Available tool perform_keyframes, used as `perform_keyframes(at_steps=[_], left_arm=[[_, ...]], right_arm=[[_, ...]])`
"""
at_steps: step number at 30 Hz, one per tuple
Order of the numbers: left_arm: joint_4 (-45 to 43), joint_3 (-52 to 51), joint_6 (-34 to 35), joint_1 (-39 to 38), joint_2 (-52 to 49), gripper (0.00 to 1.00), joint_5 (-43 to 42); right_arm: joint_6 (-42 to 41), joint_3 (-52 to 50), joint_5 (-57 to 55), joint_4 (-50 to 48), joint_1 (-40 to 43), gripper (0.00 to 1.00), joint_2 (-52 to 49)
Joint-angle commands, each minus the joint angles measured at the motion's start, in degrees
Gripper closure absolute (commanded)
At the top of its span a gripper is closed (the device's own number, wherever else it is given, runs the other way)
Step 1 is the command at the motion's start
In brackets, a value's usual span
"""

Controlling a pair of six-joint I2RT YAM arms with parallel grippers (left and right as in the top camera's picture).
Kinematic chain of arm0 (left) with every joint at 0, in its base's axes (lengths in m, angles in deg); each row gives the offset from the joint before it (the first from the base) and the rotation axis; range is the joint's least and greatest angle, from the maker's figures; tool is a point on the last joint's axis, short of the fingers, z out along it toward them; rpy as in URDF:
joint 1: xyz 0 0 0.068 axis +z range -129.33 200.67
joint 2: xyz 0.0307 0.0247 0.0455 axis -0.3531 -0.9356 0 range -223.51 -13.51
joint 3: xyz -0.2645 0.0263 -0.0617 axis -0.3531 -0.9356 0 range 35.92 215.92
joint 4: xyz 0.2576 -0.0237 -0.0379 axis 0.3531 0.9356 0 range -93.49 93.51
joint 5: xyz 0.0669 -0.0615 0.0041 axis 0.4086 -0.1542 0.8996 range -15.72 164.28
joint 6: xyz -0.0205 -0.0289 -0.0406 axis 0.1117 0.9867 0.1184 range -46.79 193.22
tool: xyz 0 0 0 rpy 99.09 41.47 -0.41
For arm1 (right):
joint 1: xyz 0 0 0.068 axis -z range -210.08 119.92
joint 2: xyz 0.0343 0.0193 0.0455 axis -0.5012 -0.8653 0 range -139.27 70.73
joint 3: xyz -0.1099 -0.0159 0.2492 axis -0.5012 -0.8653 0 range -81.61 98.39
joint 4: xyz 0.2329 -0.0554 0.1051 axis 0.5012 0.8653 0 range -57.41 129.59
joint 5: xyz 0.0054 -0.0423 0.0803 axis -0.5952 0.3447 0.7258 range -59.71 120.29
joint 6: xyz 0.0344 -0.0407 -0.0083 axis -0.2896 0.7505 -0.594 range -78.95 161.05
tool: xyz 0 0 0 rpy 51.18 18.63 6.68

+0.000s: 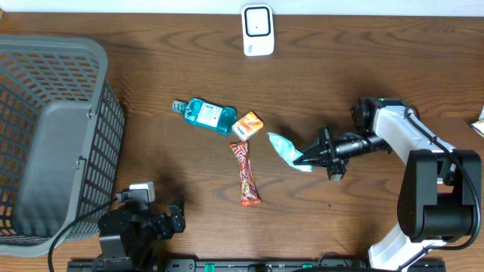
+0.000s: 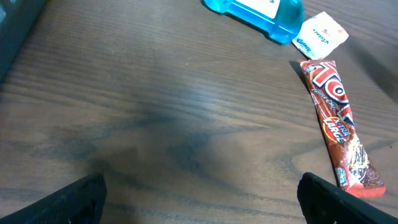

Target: Scan the item barcode

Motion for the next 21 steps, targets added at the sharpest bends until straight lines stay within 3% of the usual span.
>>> perform_keyframes(at_steps=[1,6,10,14,18,21], left_arm=[[0.52,0.09,-0.33,-0.22,0.31,0.02,0.2],[0.55,0.09,-0.33,-0.22,0.31,0.02,0.2],[0.52,0.09,-0.33,-0.22,0.31,0.02,0.2],[0.52,0.09,-0.33,-0.22,0.31,0.02,0.2],[0.52,0.09,-0.33,-0.22,0.31,0.02,0.2],[0.52,0.09,-0.33,-0.22,0.31,0.02,0.2]], right_arm=[[35.32,0.24,2.82,0.07,0.35,0.99,0.48],[44.72,0.24,1.49,-3.76,0.0,0.99,0.48],[46.25,0.22,-3.43,-15.87,-1.31,0.99,0.48],[46.1,0.22,-6.27,-33.9,-4.17,0.99,0.48],[39.76,0.22,-13.16,-53.48,-8.2,0.99,0.46],[33.35,0.24,-21.46,-62.12,-10.8,0.99,0.46]])
